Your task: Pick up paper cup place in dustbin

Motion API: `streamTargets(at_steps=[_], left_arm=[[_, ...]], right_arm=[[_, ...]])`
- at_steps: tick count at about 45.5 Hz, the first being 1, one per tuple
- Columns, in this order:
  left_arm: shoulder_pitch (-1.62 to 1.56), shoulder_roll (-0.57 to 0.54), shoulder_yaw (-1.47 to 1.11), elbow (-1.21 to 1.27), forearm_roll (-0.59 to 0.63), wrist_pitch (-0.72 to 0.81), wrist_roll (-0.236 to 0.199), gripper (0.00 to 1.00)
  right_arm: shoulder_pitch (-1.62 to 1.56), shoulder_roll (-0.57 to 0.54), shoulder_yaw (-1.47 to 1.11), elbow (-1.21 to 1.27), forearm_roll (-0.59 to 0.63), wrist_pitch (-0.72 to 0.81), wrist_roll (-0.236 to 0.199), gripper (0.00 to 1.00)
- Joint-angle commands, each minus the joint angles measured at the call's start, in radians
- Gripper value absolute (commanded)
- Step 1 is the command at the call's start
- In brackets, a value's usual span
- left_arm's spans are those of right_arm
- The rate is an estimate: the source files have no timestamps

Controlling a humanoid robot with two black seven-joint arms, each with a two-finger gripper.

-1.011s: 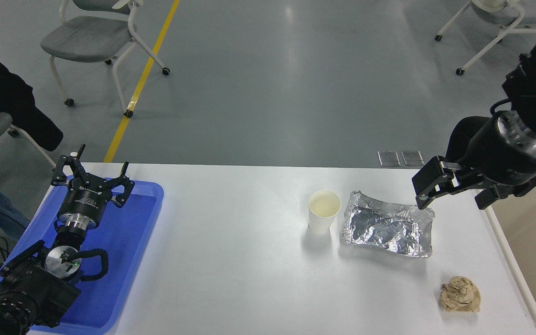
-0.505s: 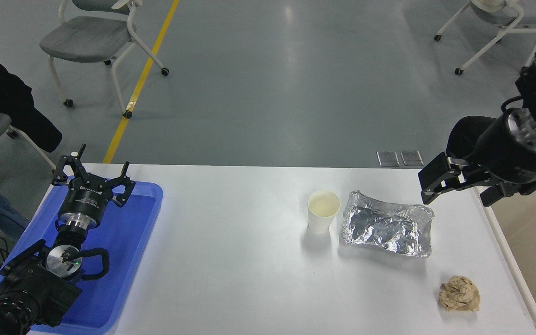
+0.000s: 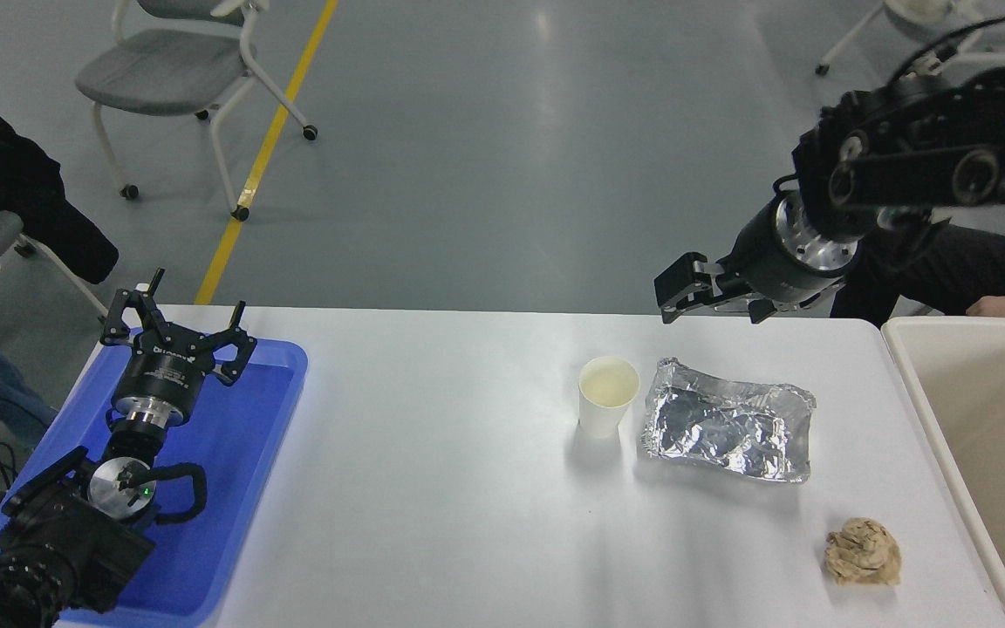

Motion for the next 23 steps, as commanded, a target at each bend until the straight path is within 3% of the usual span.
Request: streamTargets(at_steps=[1,23], left_arm=[[0.000,0.001,0.000,0.000,0.000,0.000,0.000,1.00],[0.001,0.003,-0.001,0.000,0.000,0.000,-0.001,1.00]], right_arm=[[-0.268,0.046,0.142,-0.202,-0.021,-0.114,0.002,1.00],[-0.595,0.060,0.346,-0.399,-0.248,-0.154,0.002,1.00]])
